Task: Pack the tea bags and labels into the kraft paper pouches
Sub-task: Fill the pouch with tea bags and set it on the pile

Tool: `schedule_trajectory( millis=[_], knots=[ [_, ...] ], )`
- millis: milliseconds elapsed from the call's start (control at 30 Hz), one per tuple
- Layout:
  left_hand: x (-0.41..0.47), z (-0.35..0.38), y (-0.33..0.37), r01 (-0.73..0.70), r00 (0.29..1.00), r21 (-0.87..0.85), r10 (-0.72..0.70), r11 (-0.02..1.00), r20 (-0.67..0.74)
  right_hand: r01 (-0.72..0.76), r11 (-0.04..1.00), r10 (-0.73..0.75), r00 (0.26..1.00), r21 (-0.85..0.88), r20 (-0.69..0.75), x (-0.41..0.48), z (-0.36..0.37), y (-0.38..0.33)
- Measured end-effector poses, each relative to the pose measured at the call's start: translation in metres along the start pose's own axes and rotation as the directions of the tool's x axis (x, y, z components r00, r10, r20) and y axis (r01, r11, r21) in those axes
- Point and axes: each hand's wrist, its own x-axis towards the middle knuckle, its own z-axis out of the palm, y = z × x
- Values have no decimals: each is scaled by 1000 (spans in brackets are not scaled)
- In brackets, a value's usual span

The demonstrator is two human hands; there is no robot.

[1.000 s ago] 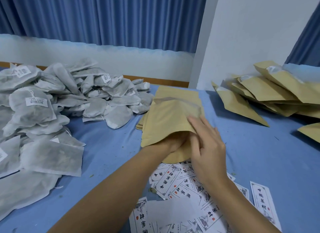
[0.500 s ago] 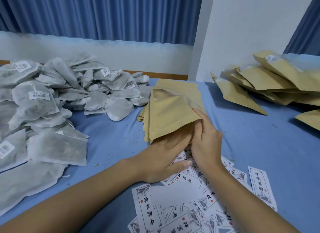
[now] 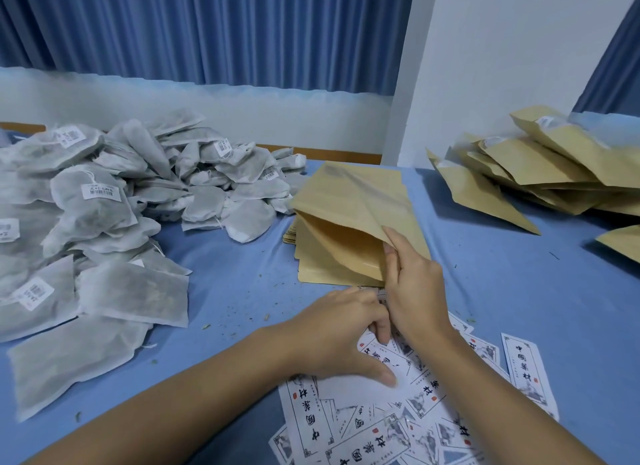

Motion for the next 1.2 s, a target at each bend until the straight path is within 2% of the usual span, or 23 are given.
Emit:
schedule_trajectory(
  millis=[100,167,233,300,367,433,467,533,600,633,800,1033,1200],
  knots=[
    [1,-1,4,71,995,-10,-71,997,63,10,1000,-9,999,-13,41,-2,0,-4],
    [-2,-1,6,116,992,-97,-111,989,57,14,1000,-12,999,-22,50,-2,0,-6],
    [-5,0,5,167,985,-298,-173,940,6,15,999,-12,999,-46,51,-2,-2,-6],
    [-5,-3,4,199,961,-538,-270,819,-56,9,998,-6,999,-59,53,-1,-3,-5],
    [-4,-8,1,220,928,-608,-356,763,-110,-3,999,6,998,-54,58,0,-4,-2],
    [-4,-14,-2,246,920,-566,-373,787,-119,-14,998,17,998,-53,57,1,-4,-1],
    [-5,-16,-1,284,923,-518,-377,807,-81,-16,998,19,998,-55,56,1,-4,-1],
    [-11,-16,2,389,920,-252,-389,886,51,-18,998,21,998,-53,55,0,-5,-2],
    [-14,-12,7,379,915,35,-380,925,133,-17,998,20,998,-57,56,0,-5,-2],
    [-15,-11,11,359,918,75,-367,930,148,-14,998,18,998,-64,55,0,-5,-3],
    [-18,-14,26,338,928,-8,-332,941,171,3,994,5,998,-111,64,-1,-6,-6],
    [-22,-9,38,338,920,124,-355,933,165,18,990,-7,997,-137,76,-2,-7,-7],
    [-22,-10,29,304,943,-34,-295,952,153,11,989,0,997,-149,79,-1,-7,-7]
  ],
)
